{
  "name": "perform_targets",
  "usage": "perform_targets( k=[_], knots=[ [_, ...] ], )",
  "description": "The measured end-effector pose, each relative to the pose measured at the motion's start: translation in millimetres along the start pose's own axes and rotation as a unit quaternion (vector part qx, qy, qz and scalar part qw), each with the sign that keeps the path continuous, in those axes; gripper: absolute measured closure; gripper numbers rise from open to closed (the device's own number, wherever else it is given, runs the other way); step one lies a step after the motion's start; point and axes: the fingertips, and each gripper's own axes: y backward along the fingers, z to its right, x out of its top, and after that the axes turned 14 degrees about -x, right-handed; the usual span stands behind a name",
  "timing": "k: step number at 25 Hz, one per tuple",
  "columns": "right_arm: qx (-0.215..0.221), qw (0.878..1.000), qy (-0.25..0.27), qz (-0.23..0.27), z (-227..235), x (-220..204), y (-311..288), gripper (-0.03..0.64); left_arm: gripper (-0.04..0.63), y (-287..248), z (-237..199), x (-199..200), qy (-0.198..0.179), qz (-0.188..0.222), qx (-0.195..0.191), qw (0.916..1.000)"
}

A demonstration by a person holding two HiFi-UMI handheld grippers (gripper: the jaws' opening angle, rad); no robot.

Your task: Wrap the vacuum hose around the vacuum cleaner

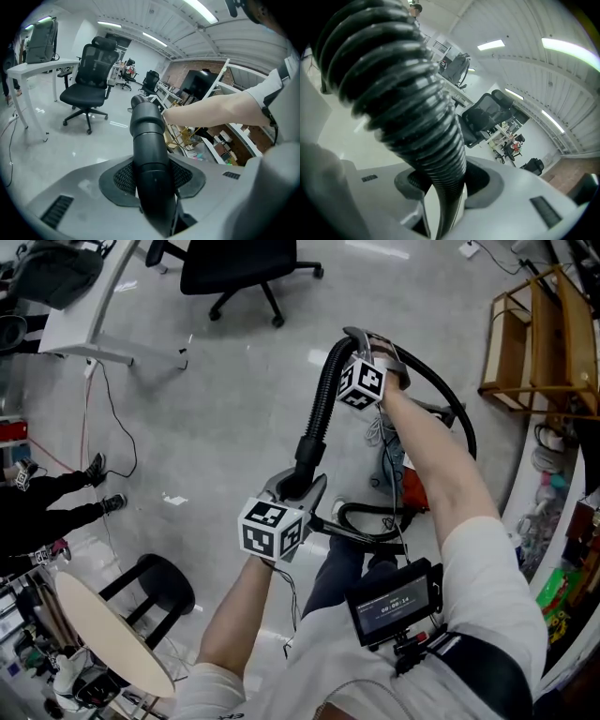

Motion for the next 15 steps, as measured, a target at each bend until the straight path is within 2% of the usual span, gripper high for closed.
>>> perform_targets(
  k=[5, 10, 15],
  knots=[
    [-0.044, 0.999, 0.024, 0.007, 37, 1, -3, 0.445, 0.465, -8, -4, 9, -0.003, 0.006, -0.014, 0.9999],
    [-0.083, 0.994, 0.06, 0.025, 114, 3, -6, 0.445, 0.465, -32, 9, 46, -0.025, 0.017, -0.042, 0.9986],
    [-0.101, 0.992, 0.073, 0.015, 168, -12, 1, 0.445, 0.465, -42, 25, 80, -0.052, 0.019, -0.068, 0.9961]
  ],
)
